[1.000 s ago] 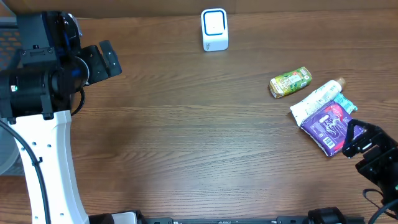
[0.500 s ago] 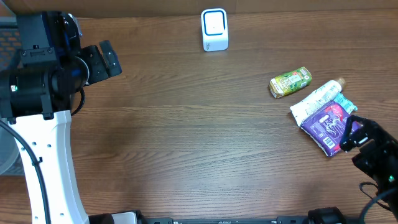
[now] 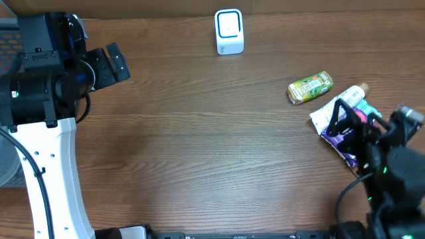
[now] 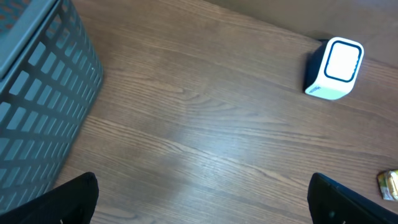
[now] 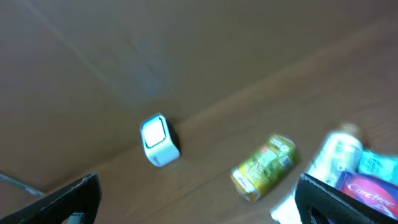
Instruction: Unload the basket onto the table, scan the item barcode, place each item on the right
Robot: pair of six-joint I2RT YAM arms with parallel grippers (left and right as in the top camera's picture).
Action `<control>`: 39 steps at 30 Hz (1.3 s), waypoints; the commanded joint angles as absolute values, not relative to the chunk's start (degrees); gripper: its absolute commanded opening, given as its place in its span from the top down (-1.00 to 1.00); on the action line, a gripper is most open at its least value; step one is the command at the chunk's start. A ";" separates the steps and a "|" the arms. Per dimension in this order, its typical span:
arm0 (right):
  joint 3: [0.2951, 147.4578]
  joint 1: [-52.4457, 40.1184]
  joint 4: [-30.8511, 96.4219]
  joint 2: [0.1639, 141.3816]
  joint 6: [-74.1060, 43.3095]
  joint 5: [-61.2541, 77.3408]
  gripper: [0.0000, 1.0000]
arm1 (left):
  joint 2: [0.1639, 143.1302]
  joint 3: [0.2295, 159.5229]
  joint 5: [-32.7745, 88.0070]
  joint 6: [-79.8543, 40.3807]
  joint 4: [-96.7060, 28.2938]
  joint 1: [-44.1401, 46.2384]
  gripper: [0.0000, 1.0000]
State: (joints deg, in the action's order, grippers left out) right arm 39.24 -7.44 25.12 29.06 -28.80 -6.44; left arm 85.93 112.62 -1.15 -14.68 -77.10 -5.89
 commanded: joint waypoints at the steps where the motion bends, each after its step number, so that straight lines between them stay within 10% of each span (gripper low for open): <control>1: 30.28 -6.98 18.11 21.50 -26.70 -4.78 -1.00 | 85.86 113.01 -1.52 -15.27 -76.93 -5.98 -0.99; 15: 8.75 -4.40 -0.97 9.15 -25.02 -9.04 -1.00 | 85.86 113.01 -1.52 -15.27 -76.93 -5.98 -0.99; 39: 0.47 -4.10 3.73 0.14 -16.43 -10.31 -1.00 | 85.86 113.01 -1.52 -15.27 -76.93 -5.98 -0.99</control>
